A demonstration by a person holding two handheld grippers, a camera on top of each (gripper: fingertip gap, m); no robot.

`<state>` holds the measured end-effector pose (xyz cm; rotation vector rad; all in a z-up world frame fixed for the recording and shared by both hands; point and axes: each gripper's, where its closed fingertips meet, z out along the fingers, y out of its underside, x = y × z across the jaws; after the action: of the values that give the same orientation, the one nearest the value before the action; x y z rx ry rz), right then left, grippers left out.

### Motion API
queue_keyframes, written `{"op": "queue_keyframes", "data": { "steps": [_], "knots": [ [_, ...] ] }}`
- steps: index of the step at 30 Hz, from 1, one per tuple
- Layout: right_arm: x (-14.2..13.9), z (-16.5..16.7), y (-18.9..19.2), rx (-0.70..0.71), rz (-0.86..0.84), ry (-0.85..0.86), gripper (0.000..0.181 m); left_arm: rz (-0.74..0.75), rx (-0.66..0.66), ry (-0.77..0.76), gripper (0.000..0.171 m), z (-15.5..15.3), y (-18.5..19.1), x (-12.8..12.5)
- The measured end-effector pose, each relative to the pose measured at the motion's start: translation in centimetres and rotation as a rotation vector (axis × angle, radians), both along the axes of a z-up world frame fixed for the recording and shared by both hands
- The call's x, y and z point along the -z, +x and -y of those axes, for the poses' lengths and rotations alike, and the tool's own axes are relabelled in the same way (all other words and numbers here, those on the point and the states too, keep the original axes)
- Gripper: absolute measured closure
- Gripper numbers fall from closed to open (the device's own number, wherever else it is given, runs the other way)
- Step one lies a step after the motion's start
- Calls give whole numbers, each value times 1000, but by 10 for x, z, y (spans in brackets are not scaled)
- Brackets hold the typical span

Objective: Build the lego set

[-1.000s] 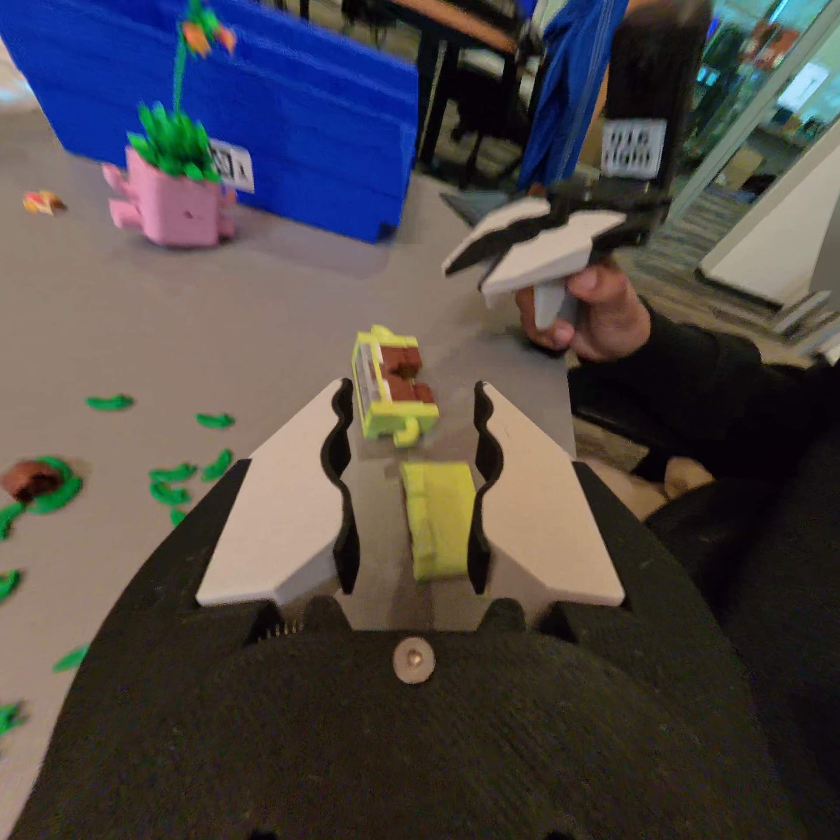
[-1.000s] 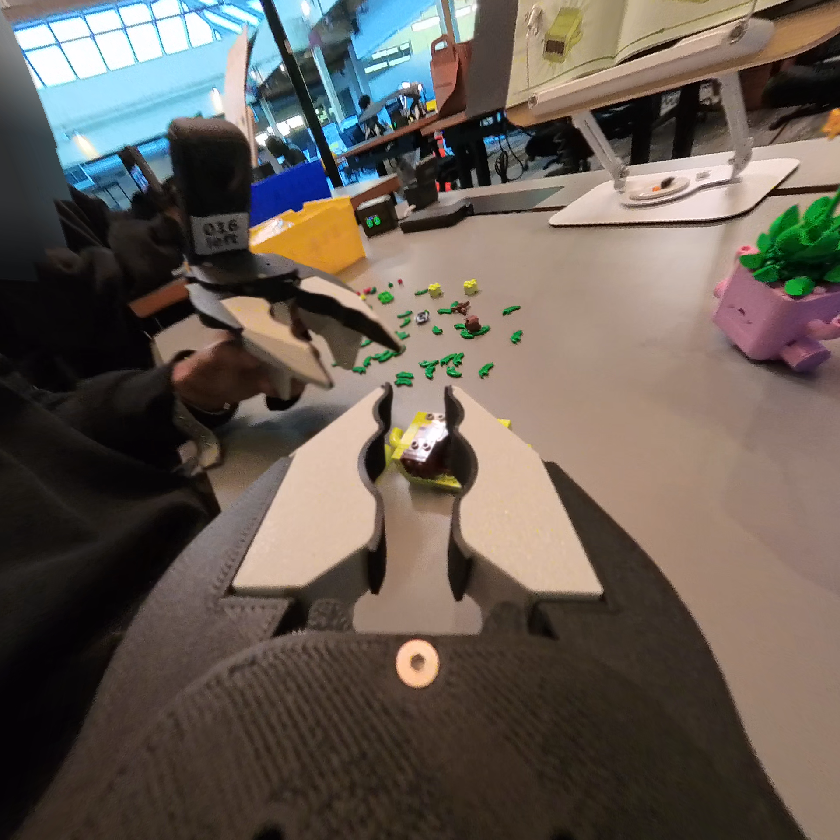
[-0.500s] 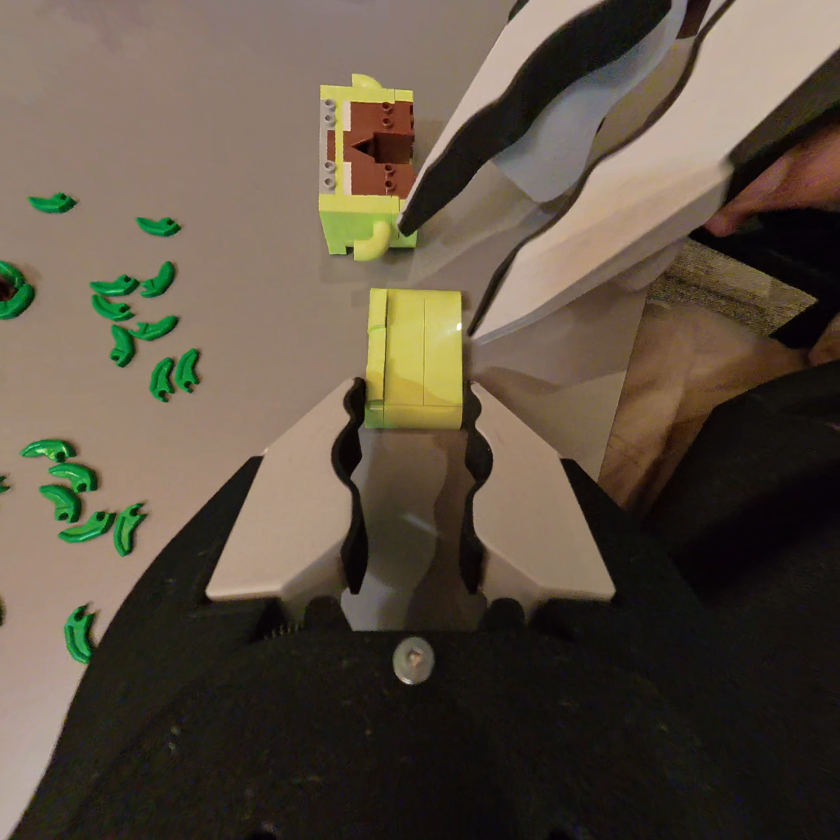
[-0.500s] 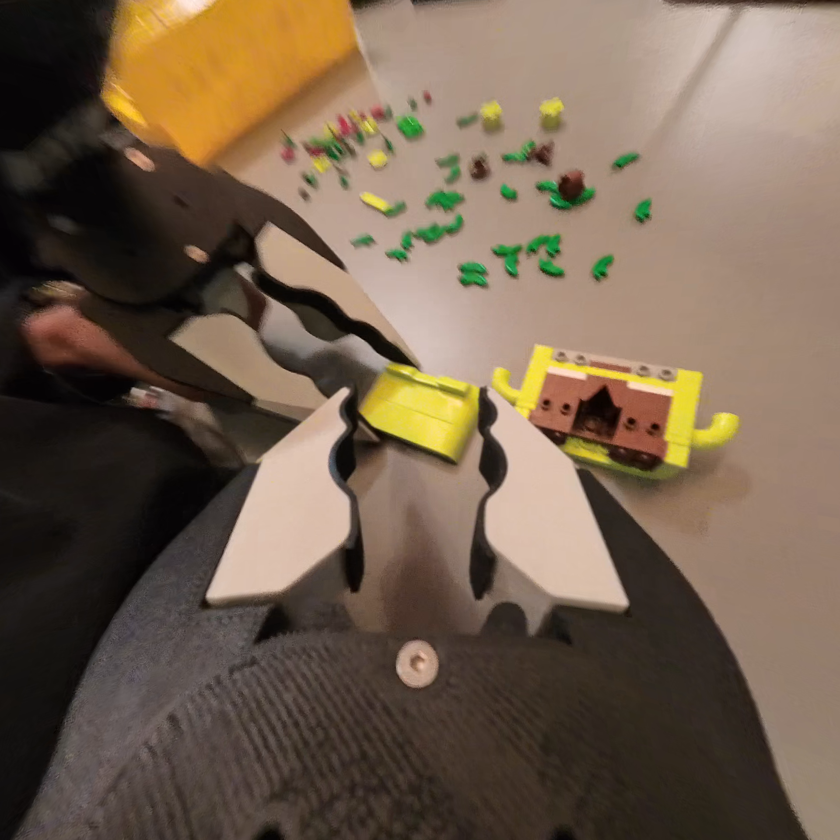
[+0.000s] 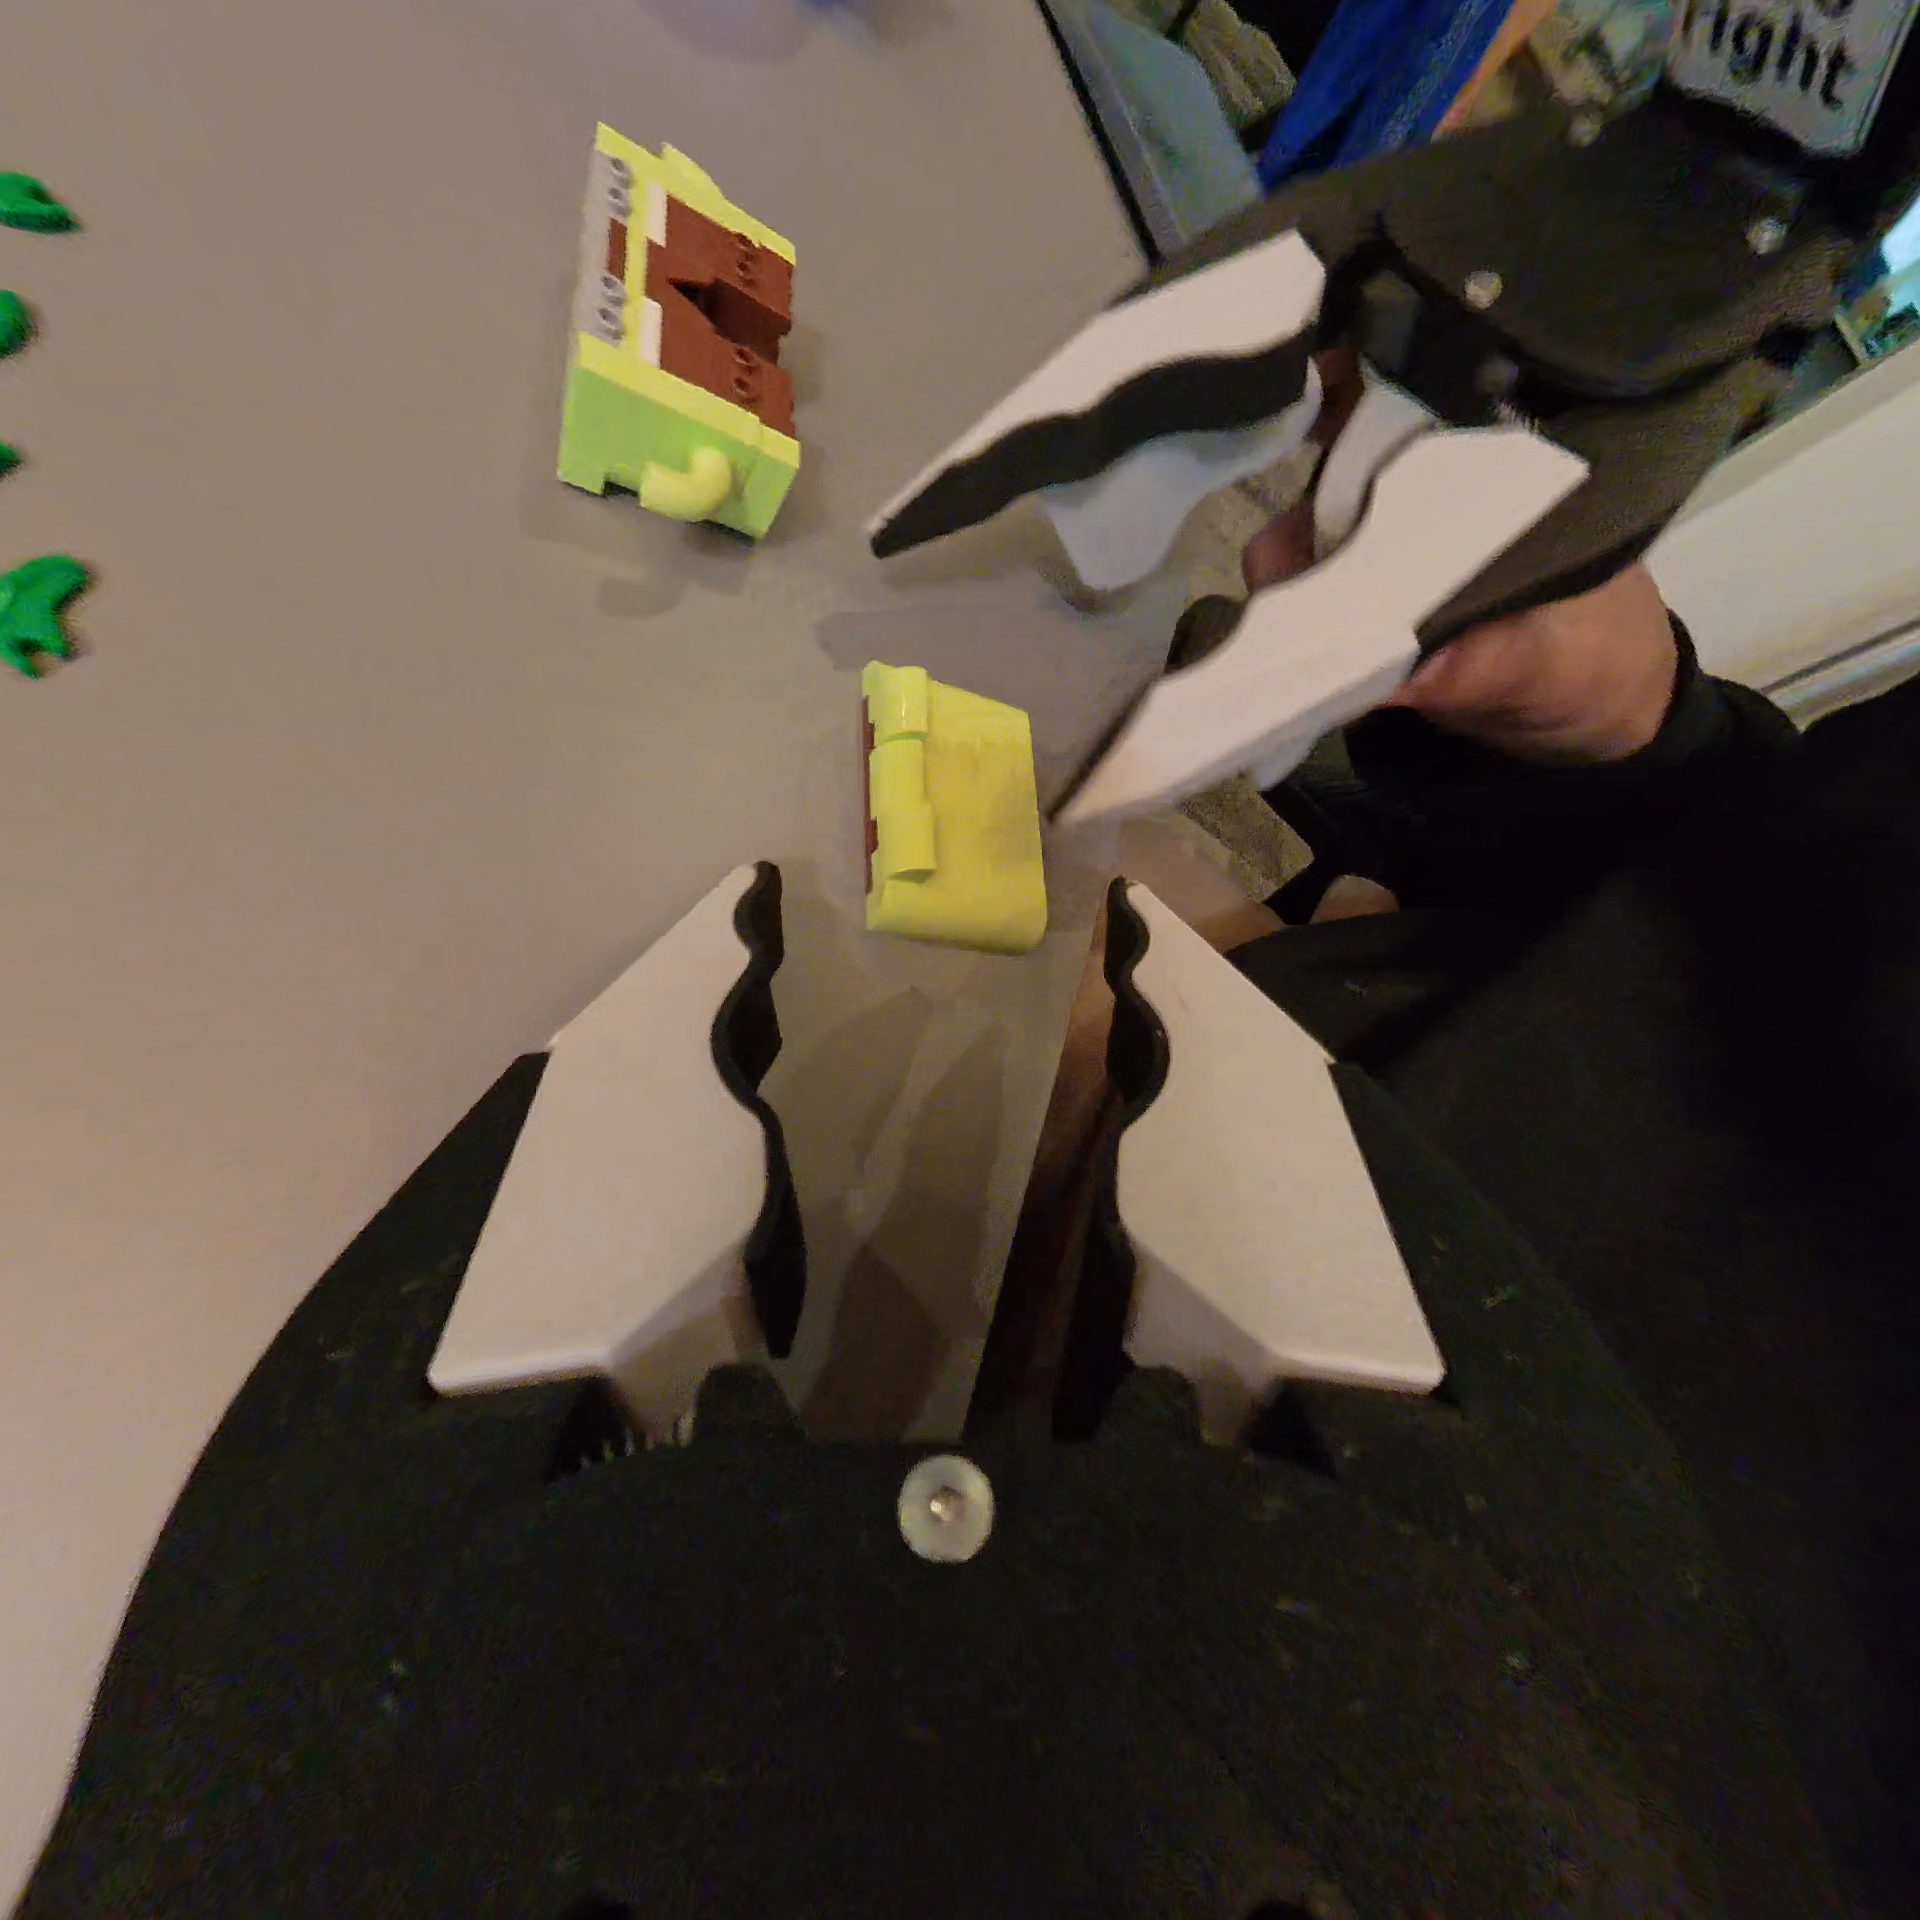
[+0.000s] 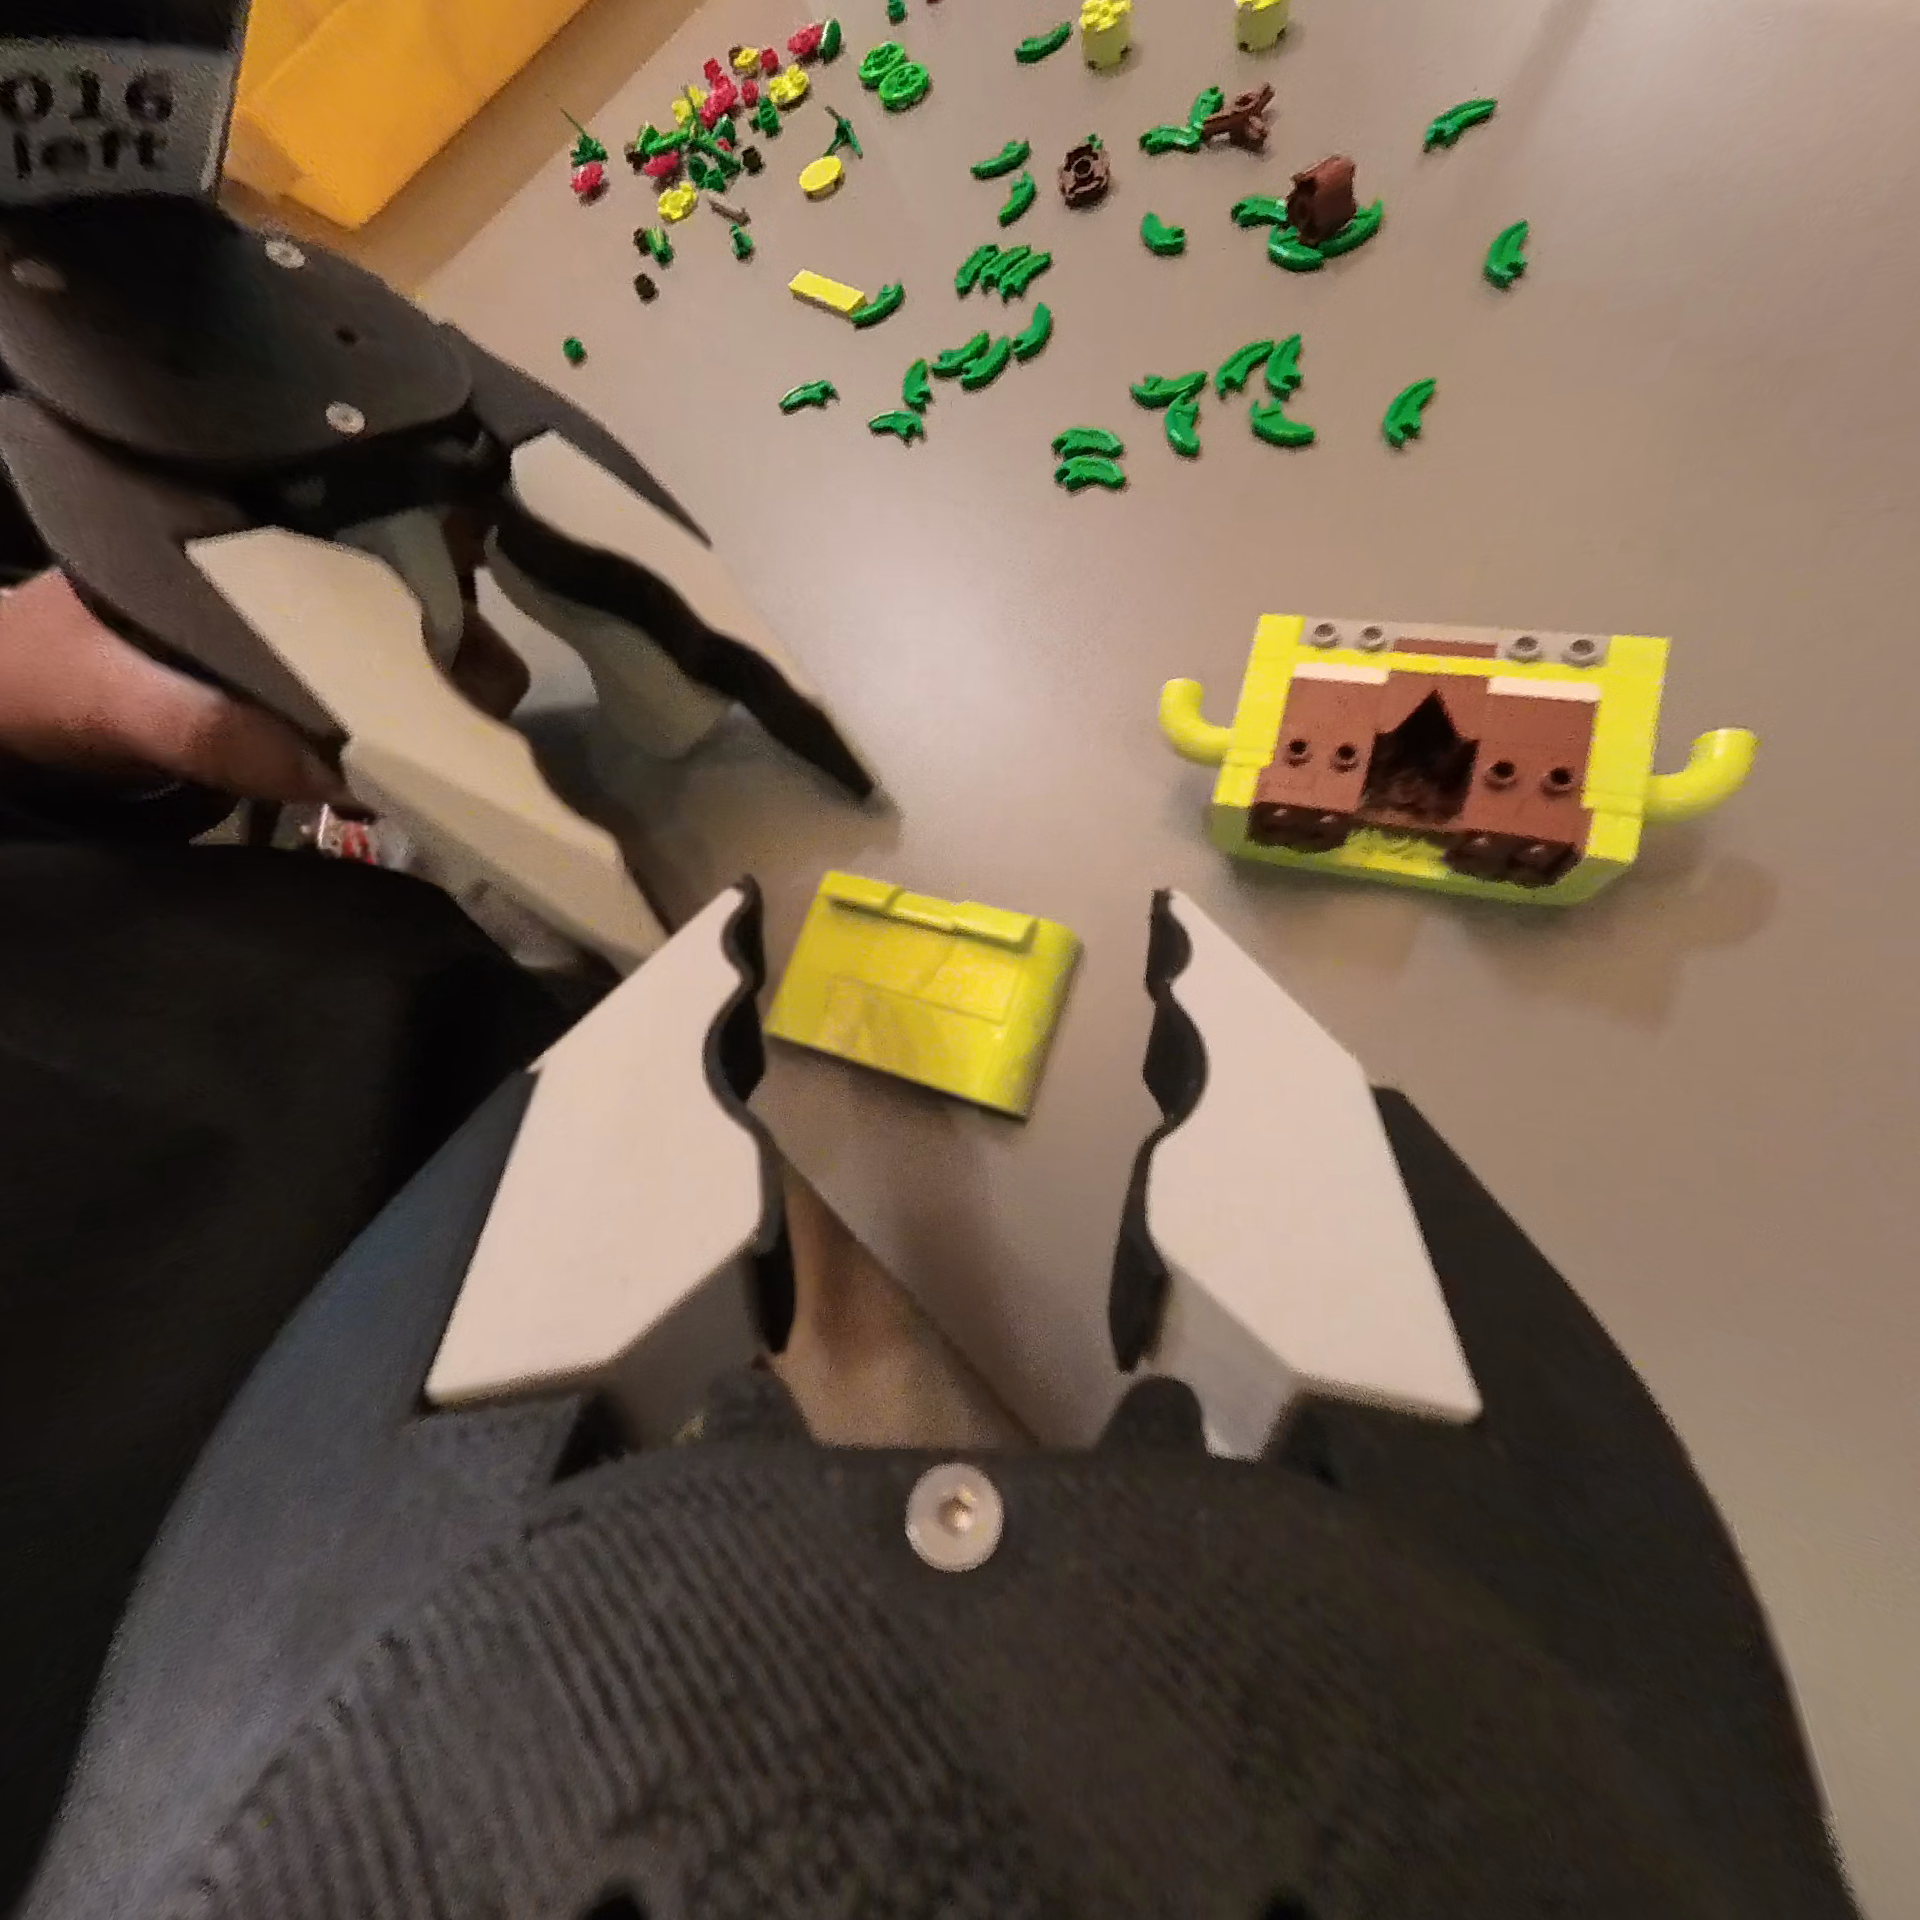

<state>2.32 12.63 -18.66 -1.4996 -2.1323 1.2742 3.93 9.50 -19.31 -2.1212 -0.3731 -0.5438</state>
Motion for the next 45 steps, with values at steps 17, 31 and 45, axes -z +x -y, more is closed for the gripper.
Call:
{"op": "queue_keyframes", "data": {
  "steps": [17, 31, 45],
  "knots": [
    [27, 2, 14, 34, -57, 243, 116, -24, 4, 154, 113, 10, -19, -26],
    [-32, -43, -12, 102, -190, 34, 149, -108, 46, 93, 108, -21, -42, -18],
    [10, 60, 36, -183, -180, 154, 108, -82, -123, 260, 115, 1, -68, -41]
  ]
}}
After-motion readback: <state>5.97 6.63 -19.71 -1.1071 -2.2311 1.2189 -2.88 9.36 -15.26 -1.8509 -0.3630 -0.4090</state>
